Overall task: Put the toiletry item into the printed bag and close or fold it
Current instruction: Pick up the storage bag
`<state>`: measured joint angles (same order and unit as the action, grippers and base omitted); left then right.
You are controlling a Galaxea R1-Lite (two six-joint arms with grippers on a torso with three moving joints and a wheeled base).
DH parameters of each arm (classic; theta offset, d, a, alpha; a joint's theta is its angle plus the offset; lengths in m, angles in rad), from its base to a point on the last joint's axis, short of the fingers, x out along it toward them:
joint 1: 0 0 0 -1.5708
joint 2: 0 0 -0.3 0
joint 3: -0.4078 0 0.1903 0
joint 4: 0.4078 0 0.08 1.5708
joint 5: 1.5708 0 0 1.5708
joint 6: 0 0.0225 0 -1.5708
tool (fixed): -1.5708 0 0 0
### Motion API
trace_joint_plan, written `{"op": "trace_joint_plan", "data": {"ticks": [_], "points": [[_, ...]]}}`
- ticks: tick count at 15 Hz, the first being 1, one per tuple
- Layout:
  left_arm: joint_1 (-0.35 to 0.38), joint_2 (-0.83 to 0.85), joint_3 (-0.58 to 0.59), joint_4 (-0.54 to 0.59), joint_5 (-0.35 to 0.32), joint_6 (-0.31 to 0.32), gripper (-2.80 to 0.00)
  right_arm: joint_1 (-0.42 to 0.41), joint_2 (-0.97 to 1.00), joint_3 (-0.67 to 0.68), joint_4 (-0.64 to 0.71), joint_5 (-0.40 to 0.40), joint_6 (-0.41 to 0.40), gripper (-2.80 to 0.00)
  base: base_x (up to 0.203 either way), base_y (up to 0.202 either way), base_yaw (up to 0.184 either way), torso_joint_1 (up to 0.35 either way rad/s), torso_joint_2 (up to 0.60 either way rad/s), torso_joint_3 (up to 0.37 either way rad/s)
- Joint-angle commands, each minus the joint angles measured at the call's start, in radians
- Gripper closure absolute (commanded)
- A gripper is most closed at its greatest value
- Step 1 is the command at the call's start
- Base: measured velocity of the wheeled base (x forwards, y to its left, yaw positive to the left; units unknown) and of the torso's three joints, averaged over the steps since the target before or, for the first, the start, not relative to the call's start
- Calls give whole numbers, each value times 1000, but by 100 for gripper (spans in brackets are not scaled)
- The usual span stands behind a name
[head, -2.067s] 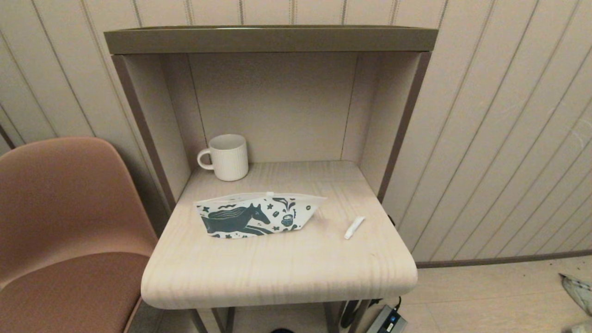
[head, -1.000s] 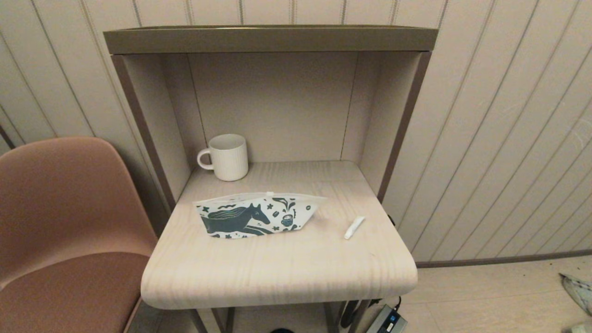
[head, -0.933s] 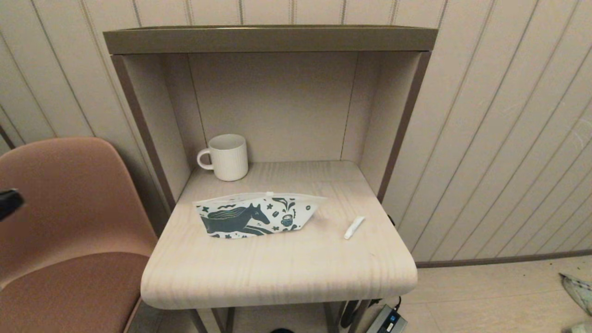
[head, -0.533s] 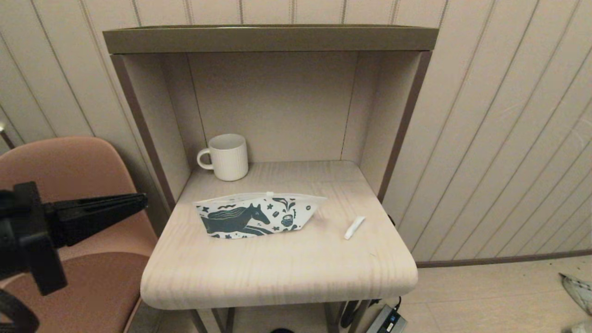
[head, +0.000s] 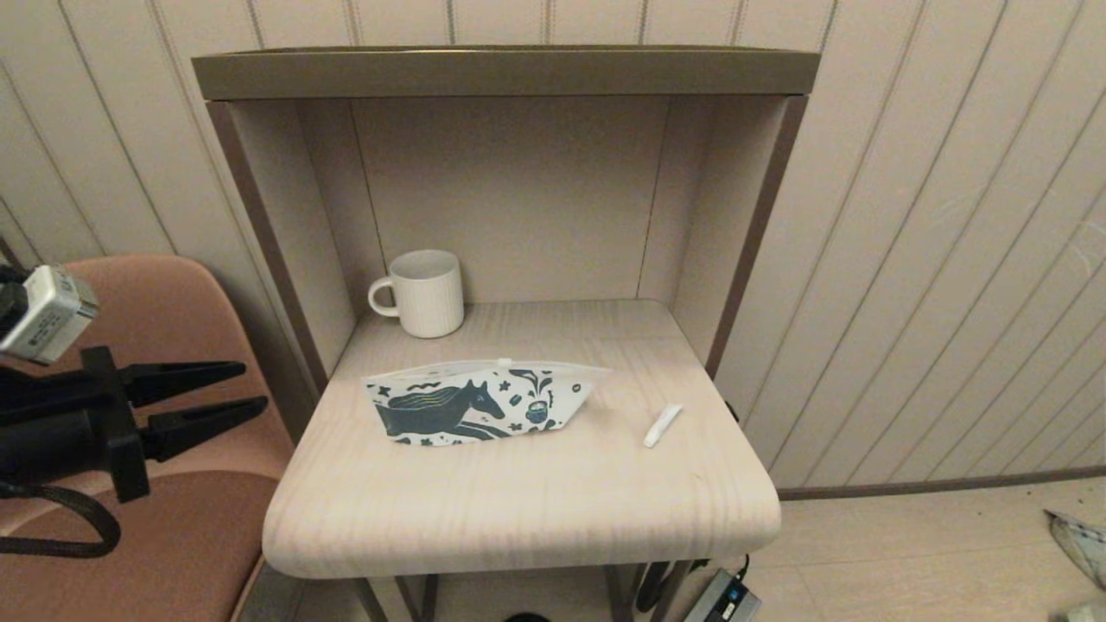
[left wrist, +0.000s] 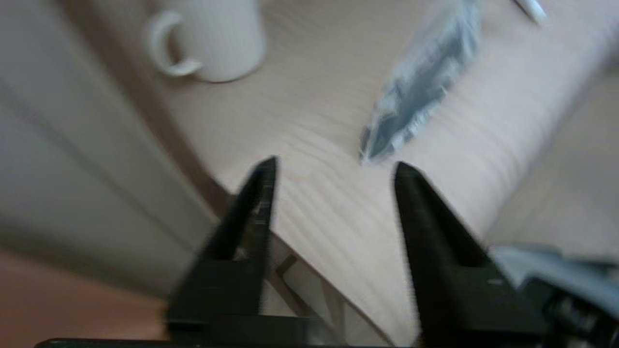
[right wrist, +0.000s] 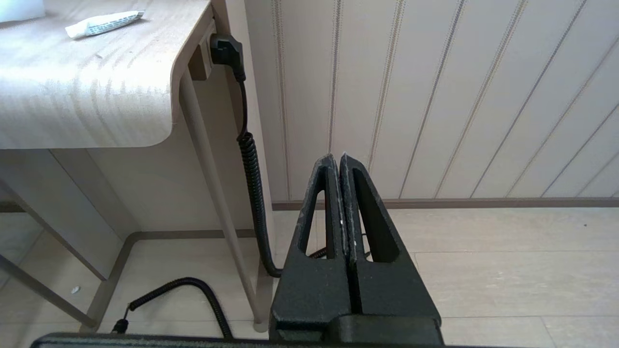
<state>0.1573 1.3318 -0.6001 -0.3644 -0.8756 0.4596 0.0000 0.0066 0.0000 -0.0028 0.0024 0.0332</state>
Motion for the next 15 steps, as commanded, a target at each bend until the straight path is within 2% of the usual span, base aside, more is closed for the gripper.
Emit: {"op": "trace_joint_plan", "data": {"ticks": [1,2,3,6,10,15], "points": [[17,92,17,-17,-55,128,-280,0,0,0,0,1,1,0,0,0,0,0,0,0],[17,116,22,-21,-89,221,-280,0,1,0,0,1,1,0,0,0,0,0,0,0],[17,134,27,-22,-136,283,-280,0,1,0,0,1,1,0,0,0,0,0,0,0],[12,161,17,-23,-195,292,-280,0,0,0,0,1,1,0,0,0,0,0,0,0],[-78,183,-26,-5,-194,286,-280,0,1,0,0,1,1,0,0,0,0,0,0,0],[-209,249,-152,168,-189,284,-280,0,0,0,0,1,1,0,0,0,0,0,0,0]]}}
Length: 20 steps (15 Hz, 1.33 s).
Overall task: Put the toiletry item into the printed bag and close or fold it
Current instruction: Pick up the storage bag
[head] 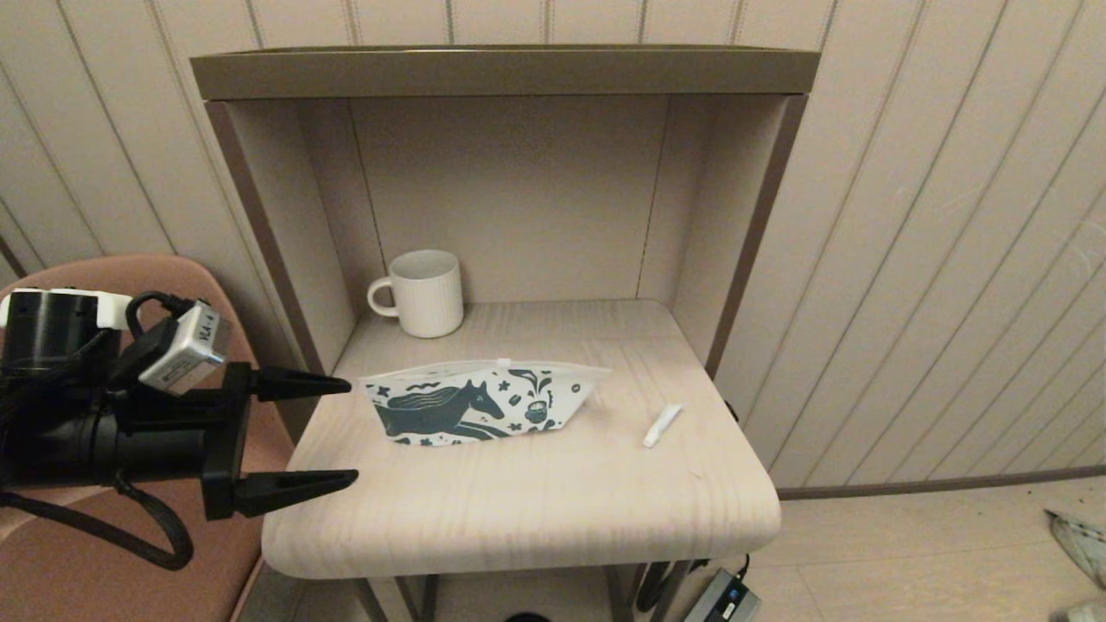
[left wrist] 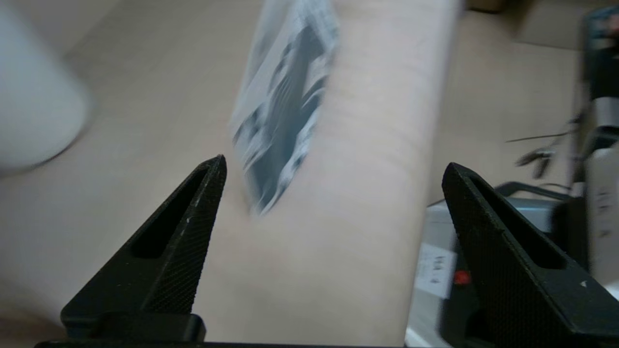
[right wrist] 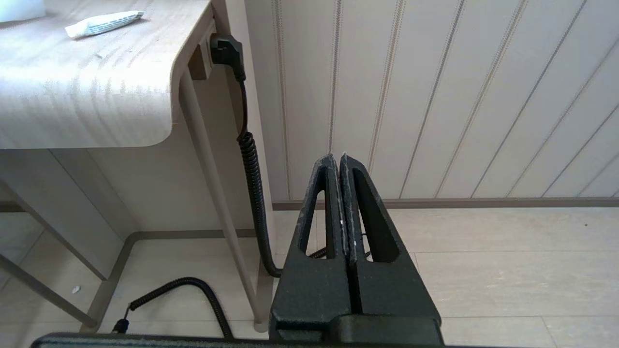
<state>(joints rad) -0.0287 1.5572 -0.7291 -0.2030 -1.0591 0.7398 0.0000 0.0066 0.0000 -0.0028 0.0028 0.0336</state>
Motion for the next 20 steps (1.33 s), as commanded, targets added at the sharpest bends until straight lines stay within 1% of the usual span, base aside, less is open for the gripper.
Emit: {"op": "trace_joint_plan", "data": {"ticks": [1,4,6,9,13,14,20], "points": [[-37,45,-45,14,-5,3,-280,0,0,0,0,0,0,0,0,0,0,0,0,0],[-83,114,-100,24,7,3,-280,0,0,0,0,0,0,0,0,0,0,0,0,0],[-107,153,-142,26,30,1,-280,0,0,0,0,0,0,0,0,0,0,0,0,0],[-147,192,-184,33,37,-1,-280,0,0,0,0,0,0,0,0,0,0,0,0,0],[-151,207,-197,31,38,0,-280,0,0,0,0,0,0,0,0,0,0,0,0,0],[-151,207,-196,30,39,0,0,0,0,0,-1,0,0,0,0,0,0,0,0,0],[-151,215,-194,33,38,-2,0,0,0,0,0,0,0,0,0,0,0,0,0,0]]}}
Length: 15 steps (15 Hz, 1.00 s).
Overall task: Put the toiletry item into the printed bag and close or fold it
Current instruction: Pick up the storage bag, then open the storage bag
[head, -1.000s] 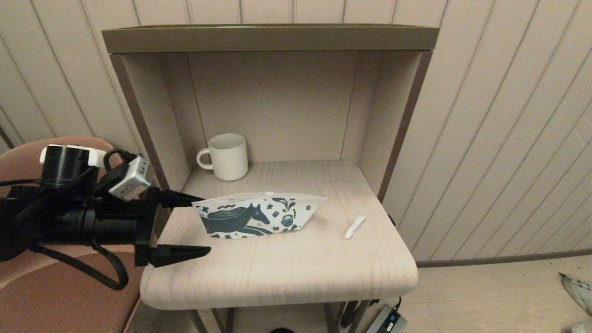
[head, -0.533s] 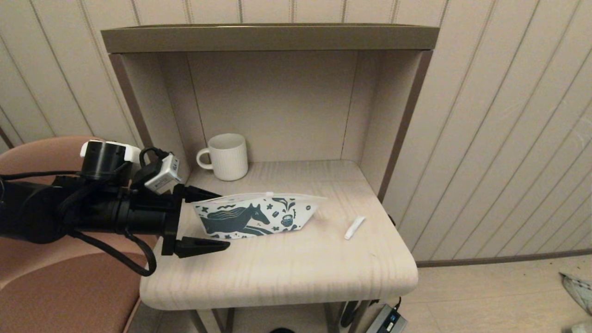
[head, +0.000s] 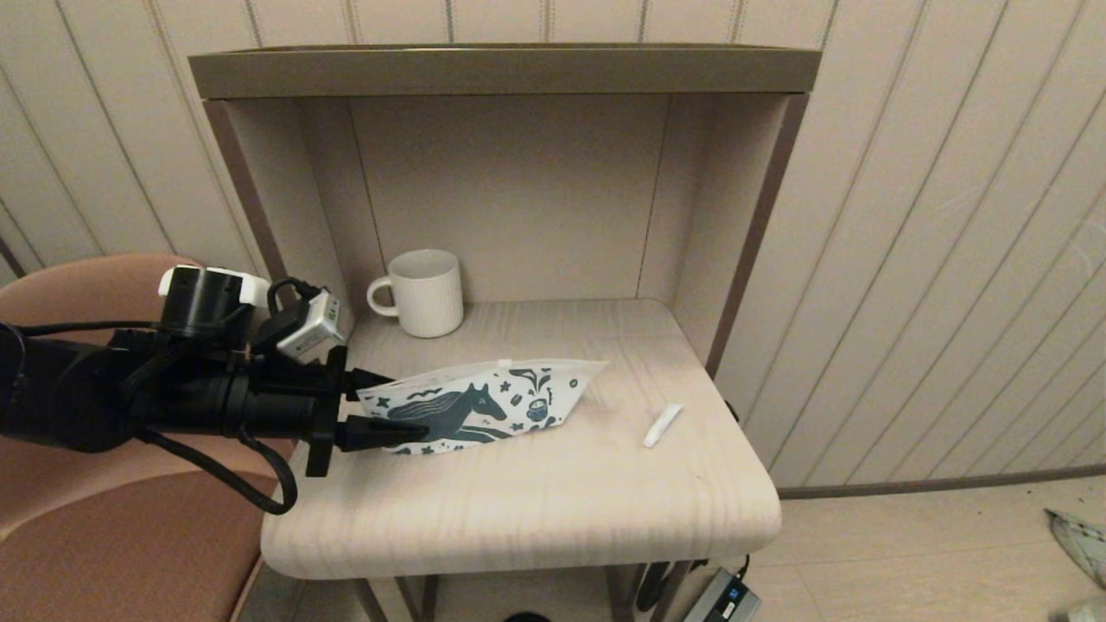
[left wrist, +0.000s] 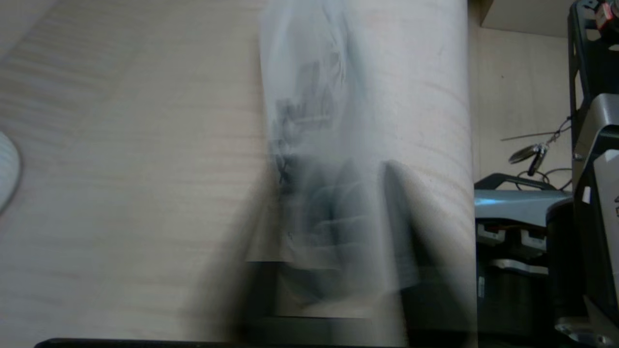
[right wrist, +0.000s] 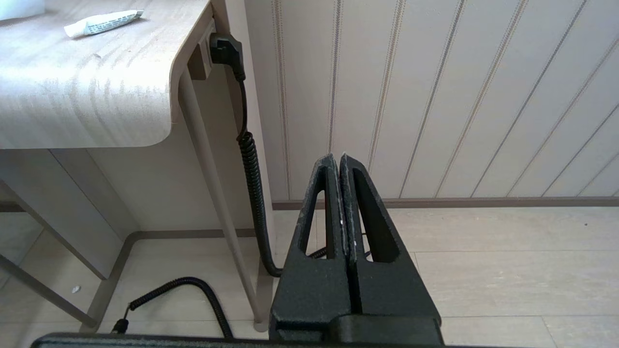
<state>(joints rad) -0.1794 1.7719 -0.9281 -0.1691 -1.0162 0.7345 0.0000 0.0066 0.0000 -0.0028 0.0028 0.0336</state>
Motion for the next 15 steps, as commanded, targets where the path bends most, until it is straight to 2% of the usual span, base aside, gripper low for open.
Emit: {"op": "trace_joint_plan", "data": {"ticks": [1,6,8,10,12,15], "points": [[0,0,6,-1,-5,5,0,0,1,0,0,0,0,0,0,0,0,0,0,0],[0,-27,-11,0,-7,-3,0,0,0,0,0,0,0,0,0,0,0,0,0,0],[-1,-71,-58,29,-12,-72,0,0,0,0,0,0,0,0,0,0,0,0,0,0],[-2,-131,-101,97,-27,-103,0,0,0,0,0,0,0,0,0,0,0,0,0,0],[-2,-161,-110,152,-30,-106,0,0,0,0,0,0,0,0,0,0,0,0,0,0],[-50,-159,-108,157,-27,-107,0,0,0,0,0,0,0,0,0,0,0,0,0,0]]}}
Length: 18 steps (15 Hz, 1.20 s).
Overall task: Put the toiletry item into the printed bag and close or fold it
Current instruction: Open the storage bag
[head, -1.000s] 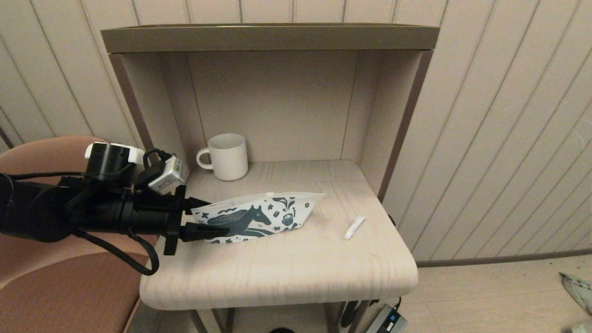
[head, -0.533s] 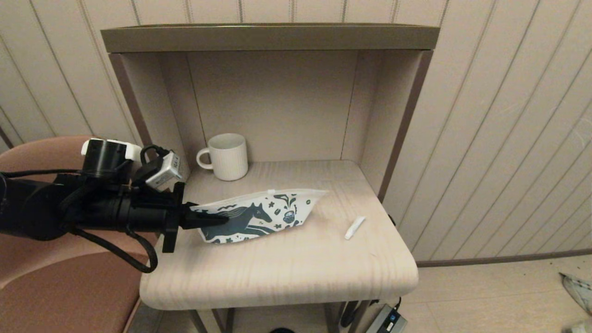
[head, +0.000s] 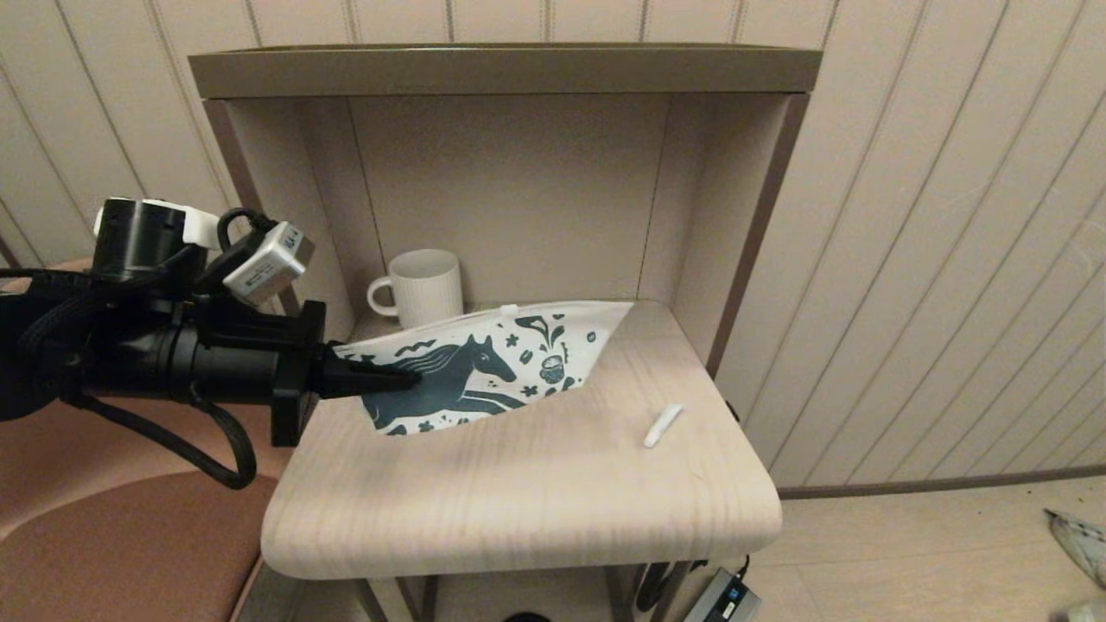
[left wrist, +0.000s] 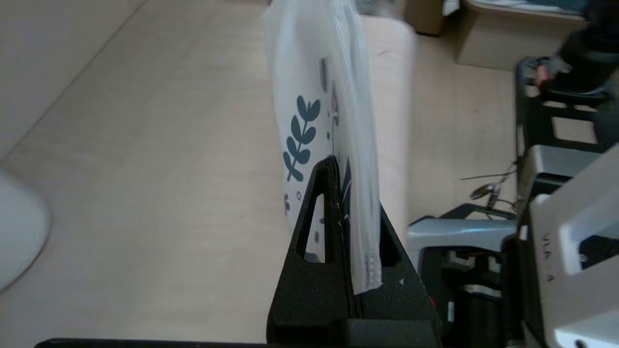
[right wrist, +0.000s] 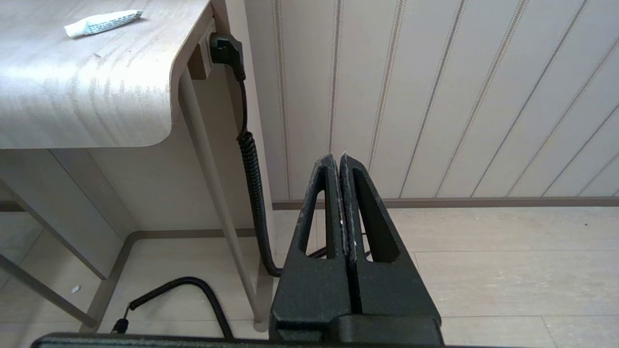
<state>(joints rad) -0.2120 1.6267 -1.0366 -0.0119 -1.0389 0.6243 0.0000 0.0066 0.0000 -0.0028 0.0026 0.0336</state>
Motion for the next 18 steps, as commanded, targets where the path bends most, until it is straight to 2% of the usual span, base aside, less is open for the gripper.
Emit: {"op": "trace_joint_plan", "data": {"ticks": [1,3,5,7,11,13,14,18], "points": [[-45,-14,0,0,1,-5,0,0,0,0,0,1,0,0,0,0,0,0,0,0],[-103,-9,1,-3,52,-51,0,0,0,0,0,1,0,0,0,0,0,0,0,0],[-160,23,-3,-12,177,-89,0,0,0,0,-1,1,0,0,0,0,0,0,0,0],[-162,28,7,-17,201,-93,0,0,0,0,-2,1,2,0,0,0,0,0,0,0],[-161,38,21,-42,208,-92,0,0,-5,-14,22,0,-13,0,0,0,0,0,0,0],[-161,35,25,-43,206,-89,0,0,39,-134,103,6,-13,0,0,0,0,0,0,0],[-161,35,24,-43,206,-89,0,0,86,-253,155,16,-13,0,0,0,0,0,0,0],[-161,35,27,-43,206,-84,0,30,466,-659,266,68,-7,0,0,0,0,0,0,0]]}}
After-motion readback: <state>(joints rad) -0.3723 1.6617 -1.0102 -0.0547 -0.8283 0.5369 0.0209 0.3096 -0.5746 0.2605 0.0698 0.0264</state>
